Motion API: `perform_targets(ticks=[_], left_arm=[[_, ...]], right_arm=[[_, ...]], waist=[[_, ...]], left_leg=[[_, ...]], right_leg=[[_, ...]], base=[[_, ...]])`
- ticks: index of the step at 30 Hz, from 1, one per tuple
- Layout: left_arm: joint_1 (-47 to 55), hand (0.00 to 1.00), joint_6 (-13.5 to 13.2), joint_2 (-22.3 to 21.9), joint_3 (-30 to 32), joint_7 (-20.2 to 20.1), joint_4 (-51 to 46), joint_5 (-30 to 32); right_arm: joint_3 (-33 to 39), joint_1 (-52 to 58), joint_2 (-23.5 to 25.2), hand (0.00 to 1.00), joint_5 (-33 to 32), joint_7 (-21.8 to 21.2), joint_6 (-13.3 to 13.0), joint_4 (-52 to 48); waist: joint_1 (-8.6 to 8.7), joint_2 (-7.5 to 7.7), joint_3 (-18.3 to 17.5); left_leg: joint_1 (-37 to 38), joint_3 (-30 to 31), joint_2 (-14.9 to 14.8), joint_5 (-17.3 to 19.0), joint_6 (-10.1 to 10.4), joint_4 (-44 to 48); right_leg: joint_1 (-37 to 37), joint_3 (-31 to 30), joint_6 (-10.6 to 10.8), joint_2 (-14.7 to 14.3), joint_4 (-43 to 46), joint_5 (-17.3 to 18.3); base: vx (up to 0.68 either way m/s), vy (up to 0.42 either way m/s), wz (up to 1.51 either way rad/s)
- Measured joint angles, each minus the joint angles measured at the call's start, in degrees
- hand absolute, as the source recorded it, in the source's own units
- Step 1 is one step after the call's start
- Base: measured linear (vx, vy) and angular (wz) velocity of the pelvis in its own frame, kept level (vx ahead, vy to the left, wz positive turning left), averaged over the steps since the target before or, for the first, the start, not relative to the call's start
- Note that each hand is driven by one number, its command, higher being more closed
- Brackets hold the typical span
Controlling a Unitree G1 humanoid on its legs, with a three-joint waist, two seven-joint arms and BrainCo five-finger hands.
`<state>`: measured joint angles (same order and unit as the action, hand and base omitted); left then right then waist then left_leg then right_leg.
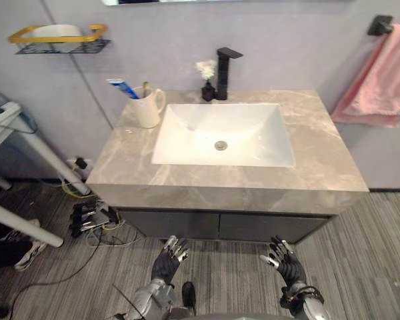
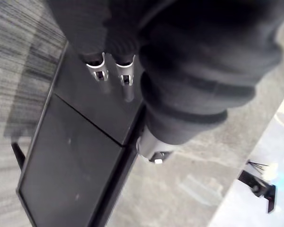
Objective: Organize washtable
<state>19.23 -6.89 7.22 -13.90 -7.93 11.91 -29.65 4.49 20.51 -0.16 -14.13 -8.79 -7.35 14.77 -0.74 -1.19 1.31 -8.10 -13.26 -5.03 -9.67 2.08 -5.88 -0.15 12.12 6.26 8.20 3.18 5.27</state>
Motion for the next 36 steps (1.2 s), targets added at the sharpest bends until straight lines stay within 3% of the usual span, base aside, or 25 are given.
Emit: perform_targets(ticks=[3,5,6,8,9,11,12,13,14,16,17,21,27,31,32,33,34,35,36], left_arm=[[-4.1,0.00,-0.1,0.8,-1.9,0.9,-0.1,3.2],[-6.8,0.00,-0.1,0.7,-1.4,2.0,-0.2,3.4],[-7.4,0.00,-0.1,0.8,-0.9,2.1,-0.2,3.4],[-9.0,0.00,0.0,0.3,1.3,2.4,-0.1,3.5],[-9.1,0.00,0.0,0.3,1.8,2.4,-0.1,3.5],[-9.2,0.00,0.0,-1.9,4.6,2.8,0.7,3.5],[-9.1,0.00,0.1,-2.4,5.6,3.3,0.9,3.5],[-8.8,0.00,0.1,-2.6,6.0,3.4,0.9,3.5],[-8.8,0.00,0.1,-3.0,7.0,3.5,1.5,3.5],[-8.7,0.00,0.2,-5.2,8.0,4.5,2.3,3.5],[-8.6,0.00,0.2,-5.9,8.1,4.6,2.4,3.5],[-8.6,0.00,0.2,-8.8,7.9,5.7,3.6,3.3],[-7.7,0.00,0.1,-9.1,7.9,5.8,3.6,3.4],[-6.1,0.00,0.1,-8.9,10.1,7.2,3.6,3.5],[-4.9,0.00,-0.3,-8.9,11.1,8.2,3.5,3.5],[-4.2,0.00,-0.4,-9.3,11.7,8.5,3.4,3.4],[-3.3,0.00,-0.5,-9.4,12.3,9.6,3.4,3.3],[-2.9,0.00,-0.6,-9.6,12.1,10.5,2.9,3.1],[-2.7,0.00,-0.8,-9.9,12.0,10.8,2.6,2.9]], right_arm=[[0.3,-1.3,0.0,0.00,0.2,2.0,-0.1,-0.7],[0.3,-1.9,0.3,0.00,1.0,3.3,0.0,-1.8],[0.2,-2.0,0.5,0.00,1.4,3.6,0.0,-2.4],[-0.4,-2.6,0.9,0.00,3.0,3.4,-0.5,-4.9],[-0.4,-2.8,0.8,0.00,3.1,3.4,-0.6,-4.9],[-0.4,-4.2,0.4,0.00,3.6,3.4,-1.0,-4.8],[-0.8,-4.4,0.1,0.00,3.8,3.1,-1.2,-4.7],[-1.2,-4.7,0.0,0.00,4.1,2.7,-1.2,-4.6],[-1.6,-5.4,-0.4,0.00,4.2,2.3,-1.3,-4.2],[-2.5,-5.5,-1.4,0.00,3.8,2.2,-1.3,-3.2],[-2.7,-5.4,-1.6,0.00,3.2,2.2,-1.3,-2.9],[-2.5,-2.6,-1.4,0.00,-0.4,1.5,-1.1,-2.6],[-2.5,-1.5,-1.2,0.00,-3.5,1.2,-1.1,-2.6],[-3.6,-1.7,-0.8,0.00,-3.5,1.2,-1.1,-2.6],[-5.0,-2.0,-1.6,0.00,-3.5,1.1,-1.2,-2.8],[-5.4,-2.3,-1.9,0.00,-3.4,1.1,-1.2,-2.9],[-6.4,-3.0,-2.2,0.00,-3.5,1.1,-1.2,-3.1],[-6.5,-3.4,-3.1,0.00,-3.3,1.2,-1.2,-3.1],[-6.7,-3.5,-3.4,0.00,-3.3,1.2,-1.1,-3.1]], waist=[[0.51,0.63,0.1],[1.59,1.62,0.6],[1.62,1.99,0.8],[2.25,2.36,1.9],[2.34,2.37,1.9],[2.82,2.24,2.5],[2.73,2.91,2.6],[2.70,3.63,2.7],[2.66,4.04,2.8],[2.66,2.47,3.5],[2.54,2.16,3.4],[3.06,1.55,3.7],[3.06,1.53,3.7],[2.80,0.76,4.7],[2.44,0.11,5.4],[2.22,-0.35,5.5],[1.30,-1.01,5.7],[0.81,-1.64,5.7],[0.81,-1.62,5.8]], left_leg=[[0.1,-7.5,-1.1,0.9,0.0,0.0],[0.6,-14.4,-2.6,1.7,0.2,0.4],[1.1,-16.6,-3.0,1.9,0.1,0.4],[3.8,-24.9,-4.6,3.4,-0.4,0.5],[4.2,-26.0,-4.9,4.0,-0.2,0.5],[6.1,-32.5,-6.5,5.5,-0.6,1.4],[6.8,-34.7,-6.9,6.7,0.0,3.6],[7.0,-35.9,-6.9,7.3,0.2,4.5],[6.8,-37.2,-7.6,7.6,0.4,5.7],[6.5,-38.8,-9.3,7.5,0.7,7.3],[6.0,-38.9,-9.7,7.7,1.0,7.8],[6.4,-38.4,-10.9,7.5,1.8,8.8],[8.0,-37.8,-11.4,8.8,2.4,10.8],[8.4,-38.2,-18.1,14.8,0.3,27.3],[7.6,-33.2,-21.8,15.2,-1.3,36.2],[6.6,-29.0,-22.7,15.2,-2.3,39.6],[2.6,-17.2,-21.9,17.1,-3.1,43.9],[0.4,-5.8,-17.4,19.4,-0.2,42.7],[-0.4,-1.8,-15.1,20.4,0.8,41.2]], right_leg=[[-4.6,-7.2,0.0,-0.4,0.0,-2.1],[-7.8,-10.0,-0.1,-1.5,-1.6,-5.8],[-8.5,-8.7,-0.9,-1.8,-1.9,-7.3],[-10.3,1.1,-5.4,-4.2,-2.9,-12.8],[-10.0,2.4,-5.4,-4.6,-4.1,-14.2],[-11.0,15.2,-9.5,-1.9,7.9,-3.0],[-9.5,21.3,-8.2,1.2,11.9,0.7],[-8.4,23.0,-6.9,1.9,10.6,1.3],[-7.4,22.8,-6.9,0.8,7.3,0.8],[-5.0,20.8,-7.1,-3.4,-1.9,-4.5],[-4.9,20.6,-7.3,-4.0,-3.4,-5.2],[-2.9,21.1,-7.1,-5.3,-4.6,-5.5],[-0.8,20.9,-6.6,-4.9,-4.7,-5.2],[2.3,17.8,-6.6,-5.4,-3.8,-3.6],[3.1,14.3,-7.0,-6.4,-2.8,-2.7],[3.1,12.4,-7.3,-6.9,-2.3,-2.4],[2.6,8.5,-7.9,-7.4,-1.8,-1.4],[1.0,4.9,-8.0,-7.3,-0.5,-1.0],[0.4,3.3,-8.0,-7.2,-0.1,-1.0]], base=[[0.05,-0.004,-1.29],[0.04,0.001,-1.69],[0.01,0.008,-1.67],[-0.05,-0.008,-1.78],[-0.10,-0.065,-1.81],[-0.09,-0.080,-1.41],[0.00,-0.077,-1.02],[0.03,-0.102,-0.89],[-0.01,-0.200,-0.62],[-0.05,-0.172,-0.54],[-0.03,-0.045,-0.30],[0.02,0.040,0.07],[0.02,0.112,0.05],[0.00,0.154,-0.40],[-0.07,0.028,-1.01],[-0.07,0.098,-1.57],[0.00,0.200,-1.70],[0.01,0.200,-1.62],[0.03,0.178,-1.41]])
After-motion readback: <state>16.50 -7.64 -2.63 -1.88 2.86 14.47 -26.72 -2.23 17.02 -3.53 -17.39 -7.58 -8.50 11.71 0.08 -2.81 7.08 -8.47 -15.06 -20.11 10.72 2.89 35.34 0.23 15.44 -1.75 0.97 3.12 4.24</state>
